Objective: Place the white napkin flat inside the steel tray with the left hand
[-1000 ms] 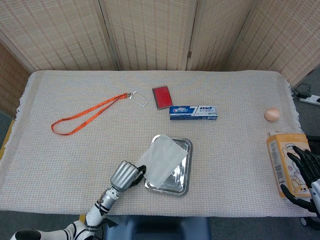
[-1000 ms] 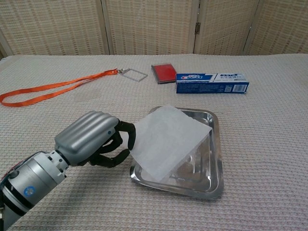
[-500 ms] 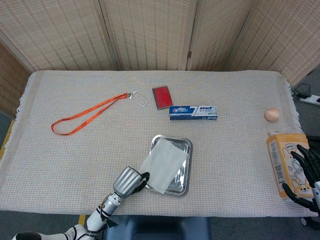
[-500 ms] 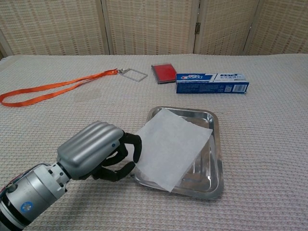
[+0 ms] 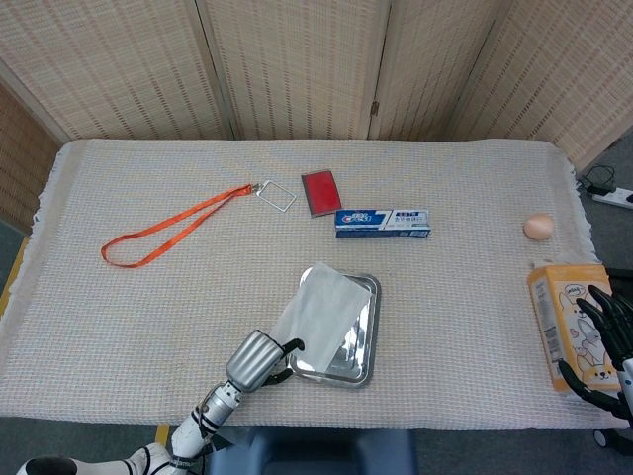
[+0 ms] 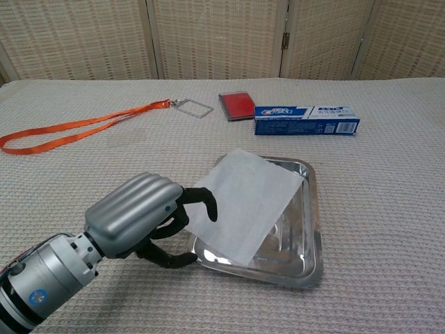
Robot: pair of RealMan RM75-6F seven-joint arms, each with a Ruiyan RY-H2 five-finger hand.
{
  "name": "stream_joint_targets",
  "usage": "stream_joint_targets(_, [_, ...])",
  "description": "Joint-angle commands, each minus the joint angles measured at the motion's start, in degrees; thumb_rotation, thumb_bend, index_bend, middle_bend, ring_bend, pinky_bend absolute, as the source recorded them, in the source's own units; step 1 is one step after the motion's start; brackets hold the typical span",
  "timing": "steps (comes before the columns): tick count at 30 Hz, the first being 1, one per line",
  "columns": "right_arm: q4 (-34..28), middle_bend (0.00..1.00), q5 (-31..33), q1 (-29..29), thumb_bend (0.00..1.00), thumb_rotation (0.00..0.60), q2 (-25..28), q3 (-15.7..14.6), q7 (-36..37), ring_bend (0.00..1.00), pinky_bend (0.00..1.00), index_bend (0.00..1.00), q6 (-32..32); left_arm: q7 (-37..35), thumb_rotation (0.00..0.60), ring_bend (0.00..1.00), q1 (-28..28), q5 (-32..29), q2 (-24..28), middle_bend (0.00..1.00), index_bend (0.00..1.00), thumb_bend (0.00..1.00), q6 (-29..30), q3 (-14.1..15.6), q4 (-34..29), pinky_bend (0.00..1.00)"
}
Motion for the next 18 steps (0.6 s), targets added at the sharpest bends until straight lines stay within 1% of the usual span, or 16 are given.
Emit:
stream_joint_targets(1, [-0.03,0.0,-0.02,0.01,0.4,0.6,0.02,-0.03,0.01,0.0,0.0,0.0,-0.1,2.08,0.6,0.98,-0.06,0.0,2.83,1.0,0.43,0.25,-0.93,0.2,-3.63,1.0])
stream_joint_targets(3, [-0.06,0.0,-0.17,-0.01,0.4,0.6,0.06,-0.1,0.09,0.0,0.0,0.0,-0.07,3.66,0.6,0.98,-0.12,-0.91,5.35,1.0,0.42,0.25,-2.19,-0.07,-6.96,1.0])
stream_joint_targets(4, [-0.08,0.0,-0.31,-0.06,0.4,0.6,0.1,-0.14,0.1,0.0,0.0,0.0,0.06,4.54,0.6,0.98,-0.07,-1.98,7.27,1.0,0.42,0.3,-3.02,-0.58,-9.61,1.0])
stream_joint_targets(5, [-0.09,0.0,-0.37,-0.09,0.4,0.6,0.1,-0.15,0.13,0.0,0.0,0.0,0.13,4.94,0.6,0.98,-0.1,-2.92,8.85,1.0,0.42,0.37,-3.82,-0.99,-11.76,1.0])
stream_joint_targets(6, [-0.11,0.0,-0.43,-0.14,0.4,0.6,0.1,-0.14,0.17,0.0,0.0,0.0,0.27,5.71,0.6,0.98,-0.26,-4.22,11.12,1.0,0.42,0.41,-5.03,-1.62,-14.57,1.0])
stream_joint_targets(7, [-0.14,0.0,-0.46,-0.16,0.4,0.6,0.1,-0.14,0.16,0.0,0.0,0.0,0.33,6.55,0.6,0.98,-0.47,-5.26,12.93,1.0,0.42,0.49,-6.15,-2.08,-16.62,1.0])
stream_joint_targets(8, [-0.14,0.0,-0.47,-0.15,0.4,0.6,0.07,-0.13,0.12,0.0,0.0,0.0,0.31,7.55,0.6,0.98,-0.76,-6.42,14.78,1.0,0.4,0.59,-7.57,-2.45,-18.73,1.0])
stream_joint_targets(9, [-0.14,0.0,-0.53,-0.13,0.4,0.6,0.04,-0.16,0.05,0.0,0.0,0.0,0.25,8.46,0.6,0.98,-1.16,-7.74,16.76,1.0,0.38,0.67,-9.44,-2.68,-21.01,1.0])
stream_joint_targets(10, [-0.17,0.0,-0.66,-0.07,0.4,0.6,-0.01,-0.21,-0.07,0.0,0.0,0.0,0.11,9.6,0.6,0.97,-1.63,-9.75,19.33,1.0,0.36,0.71,-11.86,-3.02,-24.2,1.0])
stream_joint_targets(12, [-0.28,0.0,-0.85,0.04,0.4,0.6,-0.1,-0.3,-0.34,0.0,0.0,0.0,-0.16,10.41,0.6,0.97,-2.35,-12.09,22.8,1.0,0.33,0.78,-14.69,-3.5,-28.64,1.0])
stream_joint_targets(13, [-0.33,0.0,-0.87,0.1,0.4,0.6,-0.15,-0.3,-0.49,0.0,0.0,0.0,-0.28,10.44,0.6,0.96,-2.57,-13.14,23.96,1.0,0.29,0.79,-15.95,-3.49,-30.08,1.0])
stream_joint_targets(15, [-0.41,0.0,-0.85,0.15,0.4,0.6,-0.26,-0.29,-0.76,0.0,0.0,0.0,-0.45,10.57,0.6,0.96,-3.2,-16.41,26.43,1.0,0.12,0.81,-19.68,-3.23,-33.1,1.0])
stream_joint_targets(16, [-0.47,0.0,-0.82,0.18,0.4,0.6,-0.32,-0.29,-0.93,0.0,0.0,0.0,-0.57,10.74,0.6,0.95,-3.58,-17.9,27.48,1.0,0.06,0.82,-21.04,-3.43,-34.48,1.0])
stream_joint_targets(18, [-0.54,0.0,-0.74,0.26,0.4,0.6,-0.37,-0.29,-1.1,0.0,0.0,0.0,-0.81,11.69,0.6,0.95,-4.05,-19.0,28.4,1.0,0.01,0.82,-22.2,-3.46,-35.08,1.0])
